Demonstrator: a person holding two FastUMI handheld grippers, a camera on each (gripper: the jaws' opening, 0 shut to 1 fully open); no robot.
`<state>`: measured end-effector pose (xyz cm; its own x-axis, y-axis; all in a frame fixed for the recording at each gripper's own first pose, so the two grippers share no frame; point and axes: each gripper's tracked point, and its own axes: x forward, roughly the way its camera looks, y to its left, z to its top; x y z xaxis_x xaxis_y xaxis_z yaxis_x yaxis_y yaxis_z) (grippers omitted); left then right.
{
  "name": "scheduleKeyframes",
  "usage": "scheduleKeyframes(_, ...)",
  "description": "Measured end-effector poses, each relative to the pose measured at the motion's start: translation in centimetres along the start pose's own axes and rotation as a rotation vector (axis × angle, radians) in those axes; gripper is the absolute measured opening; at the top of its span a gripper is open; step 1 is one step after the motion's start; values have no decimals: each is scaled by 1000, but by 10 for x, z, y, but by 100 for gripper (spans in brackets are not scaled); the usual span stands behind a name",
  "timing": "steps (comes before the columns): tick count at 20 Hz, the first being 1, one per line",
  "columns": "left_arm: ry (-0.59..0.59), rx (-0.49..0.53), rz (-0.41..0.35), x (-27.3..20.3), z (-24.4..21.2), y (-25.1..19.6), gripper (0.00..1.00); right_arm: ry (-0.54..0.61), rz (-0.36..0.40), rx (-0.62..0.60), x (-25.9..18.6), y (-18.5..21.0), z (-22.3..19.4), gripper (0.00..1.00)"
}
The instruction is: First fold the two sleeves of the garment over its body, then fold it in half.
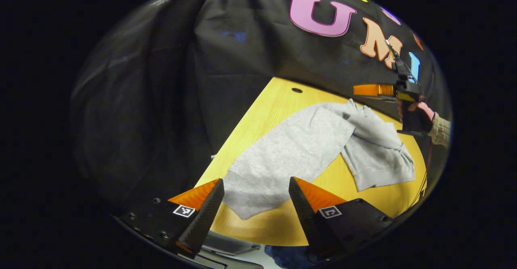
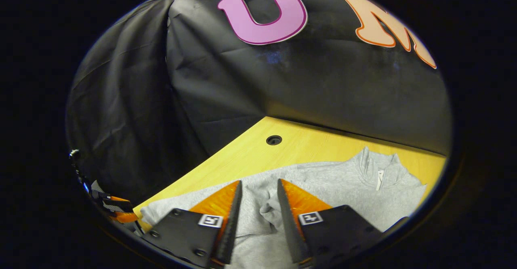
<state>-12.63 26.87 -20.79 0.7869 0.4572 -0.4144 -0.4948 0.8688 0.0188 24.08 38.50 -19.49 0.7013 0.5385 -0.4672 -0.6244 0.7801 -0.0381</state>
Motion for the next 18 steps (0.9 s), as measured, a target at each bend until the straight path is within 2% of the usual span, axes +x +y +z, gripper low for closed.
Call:
scheduleKeyframes(2, 27, 23, -1, 9, -9, 3, 94, -1, -7, -22, -2, -2, 1, 94)
scheduleKeyframes(3, 37, 33, -1, 13, -12, 4, 94, -4, -15, -29, -3, -5, 3, 99)
scheduleKeyframes(8, 74, 56, -7, 24, -25, 11, 95, -32, -73, -47, -35, -27, 8, 98)
scheduleKeyframes(9, 79, 70, -2, 24, -28, 13, 95, -37, -81, -44, -44, -32, 9, 95)
scheduleKeyframes(10, 77, 87, -2, 23, -30, 13, 95, -40, -91, -43, -53, -36, 8, 98)
scheduleKeyframes(14, 44, 133, -4, 27, -30, 12, 93, -56, -143, -38, -100, -55, 4, 98)
scheduleKeyframes(16, 26, 154, -14, 26, -29, 11, 89, -62, -170, -31, -125, -62, -2, 98)
scheduleKeyframes(18, 6, 171, -39, 32, -30, -1, 68, -61, -198, -16, -150, -69, -11, 98)
